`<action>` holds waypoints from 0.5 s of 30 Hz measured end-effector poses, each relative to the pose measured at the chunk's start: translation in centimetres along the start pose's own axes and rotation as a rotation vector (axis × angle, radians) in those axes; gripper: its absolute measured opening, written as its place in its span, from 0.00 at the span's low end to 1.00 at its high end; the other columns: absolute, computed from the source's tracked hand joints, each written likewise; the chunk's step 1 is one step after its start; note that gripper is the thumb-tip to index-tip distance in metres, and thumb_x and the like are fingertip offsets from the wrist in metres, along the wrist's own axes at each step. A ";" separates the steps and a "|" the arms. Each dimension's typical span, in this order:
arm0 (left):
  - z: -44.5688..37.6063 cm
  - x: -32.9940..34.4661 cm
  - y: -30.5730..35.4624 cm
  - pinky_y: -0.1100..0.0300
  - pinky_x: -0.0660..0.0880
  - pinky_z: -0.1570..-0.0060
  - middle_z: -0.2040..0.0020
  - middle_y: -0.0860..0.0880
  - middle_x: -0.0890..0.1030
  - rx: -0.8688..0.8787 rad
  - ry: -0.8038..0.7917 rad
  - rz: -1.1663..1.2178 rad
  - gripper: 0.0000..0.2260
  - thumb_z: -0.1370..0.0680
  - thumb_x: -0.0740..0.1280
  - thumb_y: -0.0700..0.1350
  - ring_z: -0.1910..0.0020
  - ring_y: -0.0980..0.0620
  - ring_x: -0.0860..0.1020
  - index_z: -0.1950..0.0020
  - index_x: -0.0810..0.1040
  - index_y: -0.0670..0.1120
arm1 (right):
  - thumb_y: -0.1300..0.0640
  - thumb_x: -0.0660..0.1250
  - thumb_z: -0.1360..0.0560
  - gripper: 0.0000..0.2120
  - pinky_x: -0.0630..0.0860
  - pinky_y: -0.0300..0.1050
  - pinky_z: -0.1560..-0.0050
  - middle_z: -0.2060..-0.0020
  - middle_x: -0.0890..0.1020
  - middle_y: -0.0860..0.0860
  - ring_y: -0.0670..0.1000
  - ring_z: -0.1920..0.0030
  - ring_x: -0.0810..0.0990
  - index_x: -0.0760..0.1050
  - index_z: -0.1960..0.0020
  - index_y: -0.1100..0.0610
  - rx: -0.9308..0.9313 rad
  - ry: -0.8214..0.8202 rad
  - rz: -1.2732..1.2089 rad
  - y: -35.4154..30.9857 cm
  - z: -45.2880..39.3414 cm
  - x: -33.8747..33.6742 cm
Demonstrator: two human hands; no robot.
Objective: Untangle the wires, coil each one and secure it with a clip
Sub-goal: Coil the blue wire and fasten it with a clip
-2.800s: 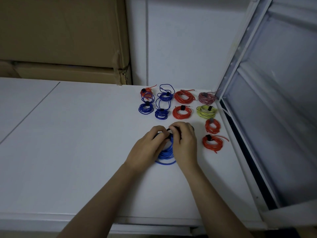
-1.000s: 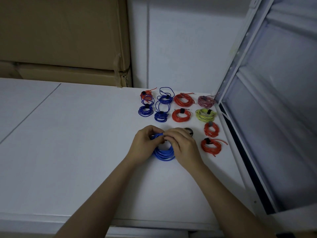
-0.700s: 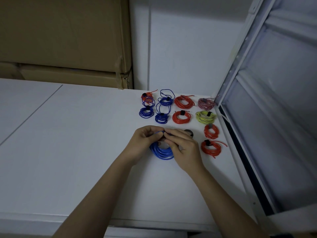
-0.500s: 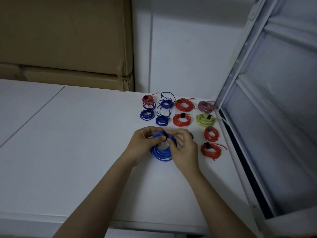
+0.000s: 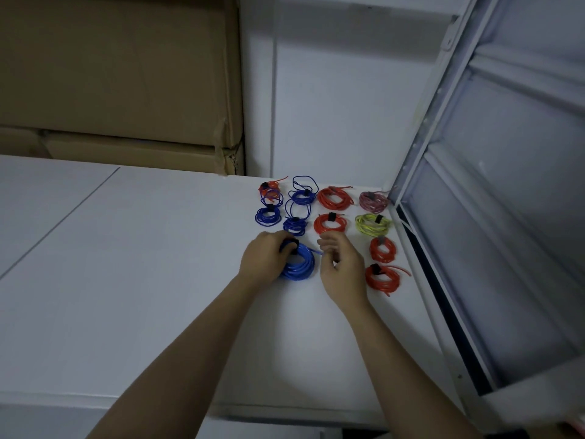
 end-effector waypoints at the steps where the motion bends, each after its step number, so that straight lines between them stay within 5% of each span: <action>1: -0.1 0.0 -0.1 0.52 0.75 0.54 0.51 0.46 0.82 -0.002 -0.002 -0.022 0.09 0.20 0.62 0.47 0.52 0.47 0.78 0.45 0.80 0.47 | 0.72 0.61 0.27 0.15 0.76 0.40 0.50 0.51 0.81 0.50 0.50 0.50 0.79 0.76 0.44 0.61 0.001 0.000 0.024 0.0 -0.2 -0.3; 6: -0.1 -1.0 0.3 0.53 0.75 0.51 0.46 0.47 0.82 -0.085 0.015 -0.037 0.12 0.23 0.67 0.52 0.47 0.45 0.78 0.44 0.81 0.48 | 0.69 0.61 0.27 0.13 0.76 0.48 0.52 0.53 0.79 0.52 0.52 0.54 0.77 0.77 0.47 0.58 0.022 -0.045 0.133 -0.1 -1.2 -1.1; 9: 0.4 -2.5 0.1 0.53 0.74 0.45 0.38 0.46 0.79 -0.090 0.125 -0.075 0.19 0.23 0.68 0.54 0.41 0.45 0.76 0.35 0.77 0.47 | 0.68 0.62 0.27 0.12 0.73 0.43 0.55 0.54 0.78 0.51 0.51 0.55 0.76 0.77 0.47 0.57 -0.048 -0.082 0.192 -0.7 -1.7 -0.7; 15: 3.5 -8.7 -2.6 0.54 0.74 0.51 0.44 0.46 0.81 -0.014 0.376 -0.264 0.14 0.21 0.65 0.51 0.48 0.44 0.78 0.38 0.78 0.45 | 0.67 0.62 0.26 0.09 0.69 0.43 0.54 0.53 0.80 0.52 0.54 0.49 0.75 0.78 0.49 0.60 -0.215 -0.044 0.249 -4.7 -2.3 2.5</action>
Point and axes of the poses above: each hand's wrist, its own z-axis away from the middle knuckle, its own x-axis out of the palm, y = z × x, the point moved 1 cm from there along -z, towards the middle knuckle
